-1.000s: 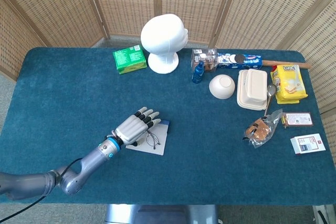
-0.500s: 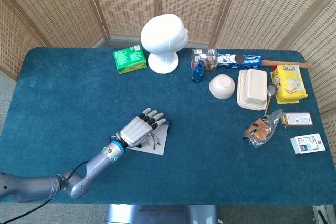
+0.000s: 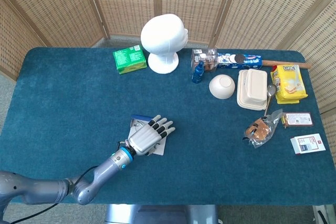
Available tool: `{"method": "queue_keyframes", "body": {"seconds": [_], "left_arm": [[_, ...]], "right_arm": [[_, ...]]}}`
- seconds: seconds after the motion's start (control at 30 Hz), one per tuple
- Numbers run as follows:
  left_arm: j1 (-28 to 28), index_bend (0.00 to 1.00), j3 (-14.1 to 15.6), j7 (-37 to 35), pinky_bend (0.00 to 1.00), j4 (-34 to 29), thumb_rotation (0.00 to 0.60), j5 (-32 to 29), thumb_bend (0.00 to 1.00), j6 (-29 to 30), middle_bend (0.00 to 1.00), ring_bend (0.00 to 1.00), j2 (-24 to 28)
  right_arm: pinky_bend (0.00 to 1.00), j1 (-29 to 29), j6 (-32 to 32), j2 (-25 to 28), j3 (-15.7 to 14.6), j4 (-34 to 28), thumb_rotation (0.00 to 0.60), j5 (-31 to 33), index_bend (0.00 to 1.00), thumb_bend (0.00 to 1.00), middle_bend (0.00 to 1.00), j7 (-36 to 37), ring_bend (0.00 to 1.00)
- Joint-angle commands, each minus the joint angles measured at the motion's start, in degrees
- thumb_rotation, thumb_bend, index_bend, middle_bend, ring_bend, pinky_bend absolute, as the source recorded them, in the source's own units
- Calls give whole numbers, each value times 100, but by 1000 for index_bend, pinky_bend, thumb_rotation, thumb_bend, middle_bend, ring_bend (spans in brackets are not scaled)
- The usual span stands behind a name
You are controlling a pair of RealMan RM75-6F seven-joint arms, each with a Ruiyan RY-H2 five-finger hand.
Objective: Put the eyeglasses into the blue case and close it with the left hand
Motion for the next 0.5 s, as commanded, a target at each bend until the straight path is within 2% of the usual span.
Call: {"method": "queue_keyframes", "body": {"seconds": [0.03, 0.5], "left_arm": [[-45, 0, 32, 217, 0, 152, 574, 73, 242, 79, 0, 0, -142], [-70, 0, -12, 479, 0, 621, 566, -95, 241, 53, 0, 0, -457]], "right_arm": [[175, -12, 8, -6, -1, 26, 540, -5, 0, 185, 100, 36, 0], [176, -81, 30, -32, 11, 138, 536, 34, 0, 185, 100, 171, 0]]}}
